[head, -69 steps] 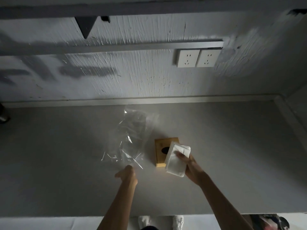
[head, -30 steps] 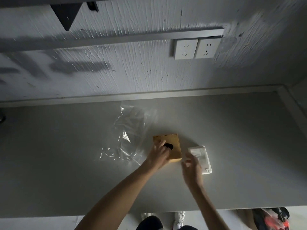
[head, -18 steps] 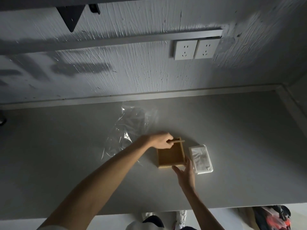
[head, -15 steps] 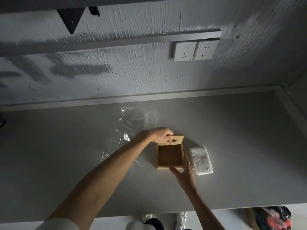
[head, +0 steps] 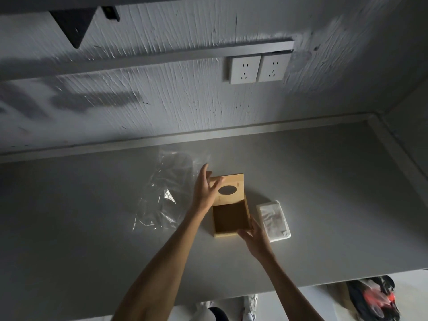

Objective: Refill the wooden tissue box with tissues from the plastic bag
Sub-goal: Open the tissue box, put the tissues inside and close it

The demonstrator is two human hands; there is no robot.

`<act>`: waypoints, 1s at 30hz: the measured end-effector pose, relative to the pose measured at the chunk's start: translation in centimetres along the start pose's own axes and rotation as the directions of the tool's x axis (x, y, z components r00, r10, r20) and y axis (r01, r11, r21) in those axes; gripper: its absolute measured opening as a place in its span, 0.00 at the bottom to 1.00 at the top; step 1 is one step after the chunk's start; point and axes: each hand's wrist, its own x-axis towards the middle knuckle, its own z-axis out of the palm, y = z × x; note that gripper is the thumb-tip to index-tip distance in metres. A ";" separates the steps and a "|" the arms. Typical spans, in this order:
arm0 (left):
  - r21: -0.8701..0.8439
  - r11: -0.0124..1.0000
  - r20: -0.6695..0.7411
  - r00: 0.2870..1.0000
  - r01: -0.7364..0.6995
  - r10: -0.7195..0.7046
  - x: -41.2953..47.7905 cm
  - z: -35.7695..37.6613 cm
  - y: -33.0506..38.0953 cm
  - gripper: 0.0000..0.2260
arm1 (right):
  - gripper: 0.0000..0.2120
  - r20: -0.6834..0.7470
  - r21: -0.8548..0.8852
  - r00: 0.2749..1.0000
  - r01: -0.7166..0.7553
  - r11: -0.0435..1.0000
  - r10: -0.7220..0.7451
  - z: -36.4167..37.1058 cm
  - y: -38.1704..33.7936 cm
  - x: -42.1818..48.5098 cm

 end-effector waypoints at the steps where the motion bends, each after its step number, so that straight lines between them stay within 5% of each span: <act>1: -0.011 1.000 -0.072 0.997 -0.018 0.017 -1.4 0.6 -1.0 0.30 | 0.35 -0.028 -0.061 1.000 0.006 0.998 -0.007 -0.2 -0.5 -0.3; 4: 0.075 0.997 -0.139 0.990 0.012 -0.001 -5.4 2.5 -3.8 0.23 | 0.25 -0.169 -0.119 0.981 0.070 0.990 -0.090 -0.9 -2.9 -0.3; 7: 0.063 0.983 0.011 0.985 0.172 -0.173 -6.8 3.1 -4.9 0.17 | 0.15 -0.121 -0.064 0.992 0.020 0.998 -0.028 -1.6 -4.9 1.5; 10: 0.113 0.957 0.121 0.952 0.268 -0.281 -6.3 2.6 -5.3 0.21 | 0.14 -0.086 0.020 0.995 -0.046 0.999 0.047 -1.4 -5.3 2.2; 15: 0.090 0.946 0.162 0.933 0.310 -0.321 -6.5 1.6 -5.1 0.21 | 0.15 -0.049 -0.304 0.998 0.025 0.952 -0.042 -0.4 -3.9 1.7; 17: 0.071 0.936 0.151 0.924 0.345 -0.352 -6.4 1.8 -5.2 0.21 | 0.11 -0.028 -0.198 0.999 -0.030 0.980 0.025 -0.6 -3.8 2.1; 20: 0.135 0.905 -0.088 0.915 0.403 -0.394 -7.2 2.4 -3.8 0.20 | 0.12 -0.166 -0.200 0.986 -0.019 0.980 -0.015 -2.6 -5.0 1.5; 23: 0.196 0.971 -0.381 0.923 0.133 -0.050 -10.4 3.1 -1.4 0.19 | 0.11 -0.420 -0.159 0.906 -0.015 0.987 -0.054 -6.1 -4.9 1.3; 26: 0.098 0.989 -0.097 0.987 -0.114 0.124 -13.1 6.1 1.6 0.09 | 0.17 -0.385 -0.156 0.923 -0.088 0.984 0.021 -9.8 -3.0 2.8; 28: 0.051 0.999 0.181 0.983 0.014 -0.023 -12.7 9.3 2.5 0.09 | 0.31 -0.202 -0.131 0.960 -0.225 0.966 0.196 -11.3 -0.8 4.5; 30: 0.075 0.976 0.278 0.936 0.204 -0.217 -11.4 13.0 1.9 0.13 | 0.37 -0.025 -0.095 0.951 -0.310 0.946 0.309 -12.2 0.4 5.3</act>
